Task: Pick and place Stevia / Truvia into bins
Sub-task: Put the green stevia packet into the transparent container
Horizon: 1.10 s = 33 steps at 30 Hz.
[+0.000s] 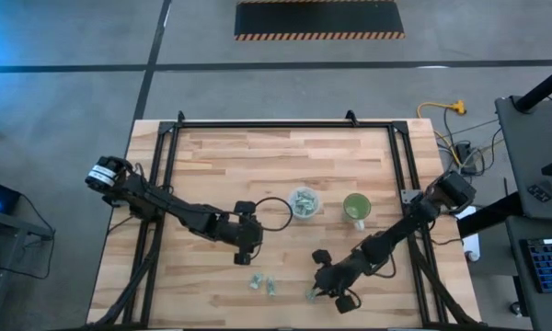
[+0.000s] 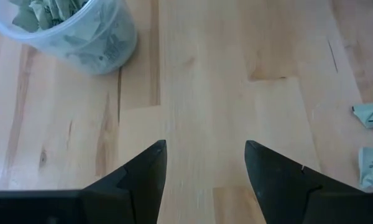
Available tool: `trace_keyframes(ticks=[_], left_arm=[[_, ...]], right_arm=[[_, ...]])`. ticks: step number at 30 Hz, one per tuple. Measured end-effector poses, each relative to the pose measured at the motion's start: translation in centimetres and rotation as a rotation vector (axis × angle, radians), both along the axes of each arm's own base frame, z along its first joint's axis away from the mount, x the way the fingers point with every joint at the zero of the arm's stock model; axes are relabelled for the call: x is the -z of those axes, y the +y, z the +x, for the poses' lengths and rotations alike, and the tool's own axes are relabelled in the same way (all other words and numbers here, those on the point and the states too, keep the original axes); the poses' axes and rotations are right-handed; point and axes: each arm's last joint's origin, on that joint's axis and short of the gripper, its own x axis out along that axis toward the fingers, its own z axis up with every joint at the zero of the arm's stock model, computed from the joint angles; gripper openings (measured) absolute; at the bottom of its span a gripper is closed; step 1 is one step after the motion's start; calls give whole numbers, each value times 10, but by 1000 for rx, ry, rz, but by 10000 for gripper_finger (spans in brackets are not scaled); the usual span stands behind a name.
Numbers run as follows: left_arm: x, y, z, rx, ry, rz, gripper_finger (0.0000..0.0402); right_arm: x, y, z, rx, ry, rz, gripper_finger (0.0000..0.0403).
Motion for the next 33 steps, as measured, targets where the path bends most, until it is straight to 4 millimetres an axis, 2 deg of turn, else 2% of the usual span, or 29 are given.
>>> trace_keyframes(ticks=[5,10,18,25,33], left_arm=[[-1,-1,0,1,-3,-2,199],[-1,-1,0,-4,-6,-8,199],[0,-1,0,-11,-1,-14,199],[0,-1,0,-11,-2,-14,199],[0,-1,0,-11,-2,-14,199]], right_arm=[[11,3,3,28,70,-13,127],[11,5,5,33,108,-39,158],[18,4,4,45,125,-61,170],[19,2,3,54,121,-81,133],[20,2,3,34,108,-113,46]])
